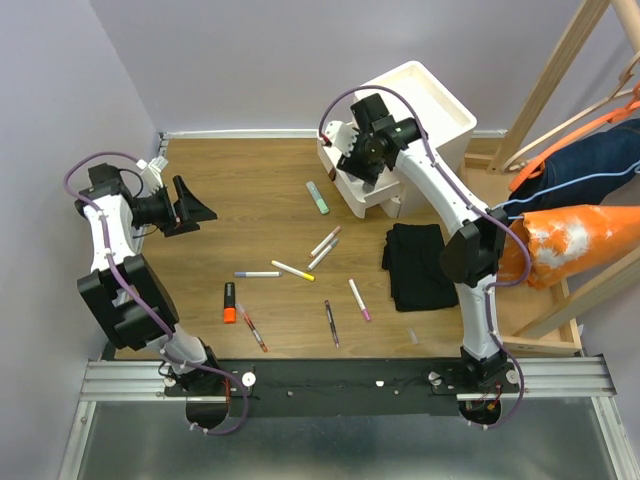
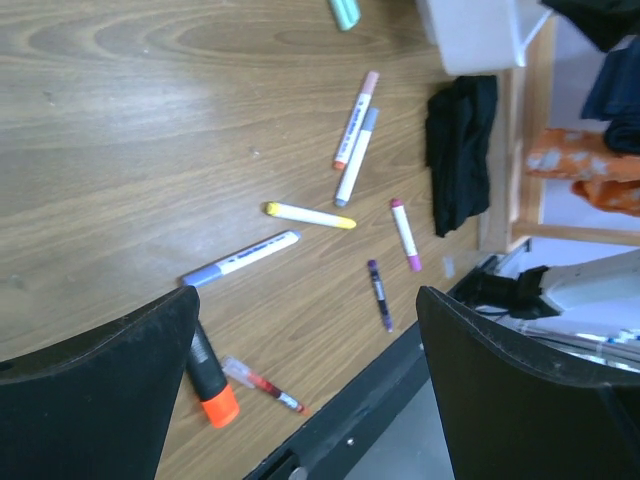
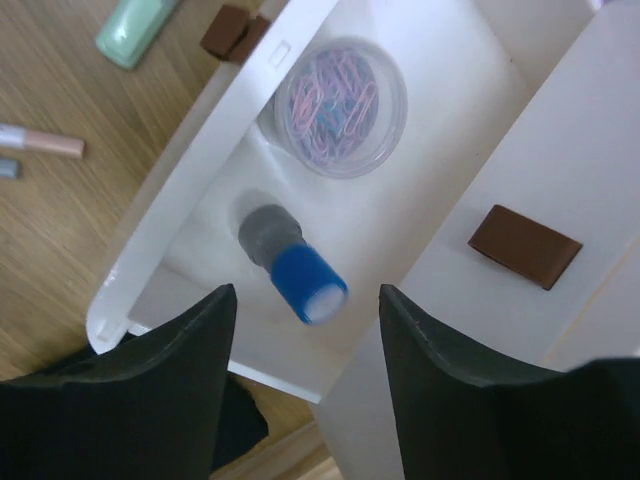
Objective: Sort the stationery into containers
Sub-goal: Place the stationery in the drawer, then close the drawer in the storage box.
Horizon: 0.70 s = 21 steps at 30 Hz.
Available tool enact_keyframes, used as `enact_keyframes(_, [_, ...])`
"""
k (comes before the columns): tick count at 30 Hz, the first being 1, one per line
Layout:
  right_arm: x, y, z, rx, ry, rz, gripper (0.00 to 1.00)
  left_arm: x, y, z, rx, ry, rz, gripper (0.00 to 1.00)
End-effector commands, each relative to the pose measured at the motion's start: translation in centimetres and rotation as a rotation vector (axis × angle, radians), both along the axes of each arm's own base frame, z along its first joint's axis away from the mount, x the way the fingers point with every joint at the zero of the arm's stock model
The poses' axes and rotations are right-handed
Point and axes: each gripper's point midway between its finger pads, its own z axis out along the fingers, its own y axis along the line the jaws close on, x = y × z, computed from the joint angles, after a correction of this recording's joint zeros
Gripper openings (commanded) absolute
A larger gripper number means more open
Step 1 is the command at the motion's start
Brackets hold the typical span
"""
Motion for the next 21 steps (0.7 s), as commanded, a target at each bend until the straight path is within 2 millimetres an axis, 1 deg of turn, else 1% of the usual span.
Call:
enact_keyframes(1, [-0.3,2.9,5.2,0.225,-0.05,-0.009,0.67,1.2,0.8,-0.4,0.105,0.041,-0.032,0.99])
enact_keyframes(2, [-0.6,3.2,5.4,0.252,-0.038,-0.02,0.69,1.6,0.8,-0.2,0.101,0.042,-0.036,0.99])
enact_keyframes(3, [-1.0,3.4,5.2,0.266,-0.023,-0.015,0.69,2.6,0.6,-0.1,0.103,0.035,-0.049,0.99])
enact_keyframes(4, [-1.4,3.8,5.3,0.282,-0.014,-0.008,0.68,2.9,0.6,-0.1,0.111,0.032,-0.054,0.99])
enact_keyframes(5, [-1.9,4.6,5.4,0.32,0.006,0.014,0.64,3.4,0.3,0.0,0.126,0.017,-0.067,0.99])
enact_keyframes(6, [-2.2,5.1,5.2,0.332,0.017,0.029,0.59,3.9,-0.2,0.1,0.142,0.008,-0.091,0.99])
enact_keyframes(7, [-2.7,5.6,4.0,0.323,0.045,0.041,0.53,4.1,-0.6,0.1,0.152,-0.002,-0.111,0.99])
enact_keyframes(8, [-3.3,6.8,3.4,0.307,0.045,0.066,0.39,4.2,-1.0,0.1,0.156,-0.001,-0.127,0.99])
enact_keyframes(10, [-4.0,8.1,1.4,0.249,0.058,0.089,0.24,4.6,-2.1,-0.1,0.152,-0.004,-0.162,0.99])
enact_keyframes(11, [-4.3,9.1,-0.6,0.192,0.069,0.097,0.14,4.8,-2.3,-0.1,0.15,-0.008,-0.166,0.99])
enact_keyframes(12, [-4.4,9.6,-1.6,0.17,0.077,0.1,0.11,5.1,-2.6,-0.4,0.143,-0.001,-0.171,0.99])
enact_keyframes(13, [-4.5,10.1,-2.5,0.156,0.083,0.101,0.09,5.5,-2.9,-0.2,0.148,-0.011,-0.176,0.99])
enact_keyframes(14, [-4.2,10.9,-3.9,0.132,0.086,0.095,0.05,6.1,-2.8,-0.1,0.151,-0.024,-0.166,0.99])
enact_keyframes(16, [-3.6,11.6,-5.0,0.108,0.081,0.09,0.01,7.0,-2.7,0.0,0.157,-0.04,-0.154,0.99])
enact_keyframes(17, [-3.1,11.5,-5.4,0.075,0.057,0.071,0.01,7.4,-2.7,0.1,0.159,-0.054,-0.151,0.99])
enact_keyframes(18, [-2.2,11.8,-5.9,0.061,0.039,0.065,0.01,7.6,-2.7,-0.1,0.151,-0.044,-0.145,0.99])
enact_keyframes(19, [-1.8,11.8,-6.1,0.044,0.024,0.058,0.01,7.7,-2.7,0.2,0.146,-0.049,-0.145,0.99])
enact_keyframes(20, [-1.3,11.4,-6.1,0.009,-0.005,0.054,0.0,7.7,-2.8,0.2,0.14,-0.052,-0.148,0.99])
enact_keyframes(21, [-0.9,11.1,-6.8,-0.016,-0.014,0.047,0.01,7.7,-2.7,0.3,0.141,-0.056,-0.146,0.99])
